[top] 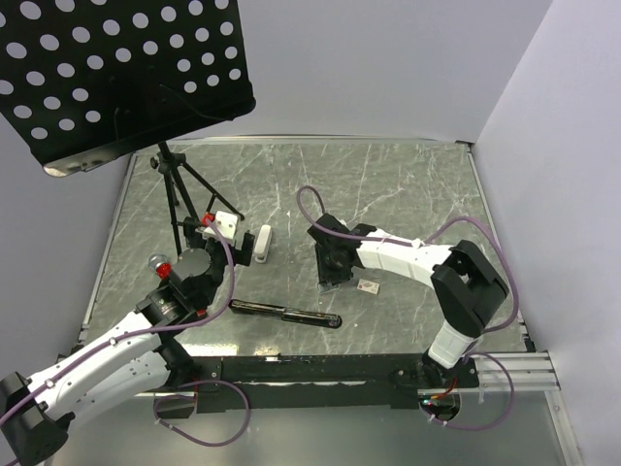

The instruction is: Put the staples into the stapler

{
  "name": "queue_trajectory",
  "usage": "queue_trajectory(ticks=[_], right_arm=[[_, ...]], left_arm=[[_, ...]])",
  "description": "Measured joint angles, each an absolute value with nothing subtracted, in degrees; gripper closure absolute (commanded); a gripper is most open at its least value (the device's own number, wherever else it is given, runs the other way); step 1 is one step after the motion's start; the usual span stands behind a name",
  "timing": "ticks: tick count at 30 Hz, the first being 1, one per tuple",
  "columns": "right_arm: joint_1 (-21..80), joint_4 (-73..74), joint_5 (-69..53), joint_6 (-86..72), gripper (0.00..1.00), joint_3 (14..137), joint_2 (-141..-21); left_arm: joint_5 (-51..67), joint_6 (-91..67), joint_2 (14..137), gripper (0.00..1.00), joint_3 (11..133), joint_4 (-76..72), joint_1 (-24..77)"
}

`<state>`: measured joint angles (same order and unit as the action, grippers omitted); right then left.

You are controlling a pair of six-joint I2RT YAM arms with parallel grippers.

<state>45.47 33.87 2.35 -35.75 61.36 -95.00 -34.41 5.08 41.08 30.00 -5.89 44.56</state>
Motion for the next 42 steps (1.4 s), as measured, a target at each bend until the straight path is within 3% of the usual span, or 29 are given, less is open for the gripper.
queue_trajectory(ticks=[15,22,28,42], right_arm=[[45.63,33.95,2.70,-38.63,0.72,63.02,-99.96],[45.63,33.69,2.59,-39.38,0.90,63.02,-100.03],[45.63,33.15,2.63,-40.21,0.97,62.24,-99.02],[45.63,16.03,1.34,-42.54,1.00,45.52,-73.34]], left_arm=[[-33.63,3.44,40.95,0.01,29.80,-7.09,44.56],[-32.23,2.22,40.25,0.01,29.80,-7.07,44.56],[-30.65,0.73,40.27,0.00,29.80,-7.05,44.56],[-18.96,-16.88,41.21,0.01,29.80,-6.57,44.53]])
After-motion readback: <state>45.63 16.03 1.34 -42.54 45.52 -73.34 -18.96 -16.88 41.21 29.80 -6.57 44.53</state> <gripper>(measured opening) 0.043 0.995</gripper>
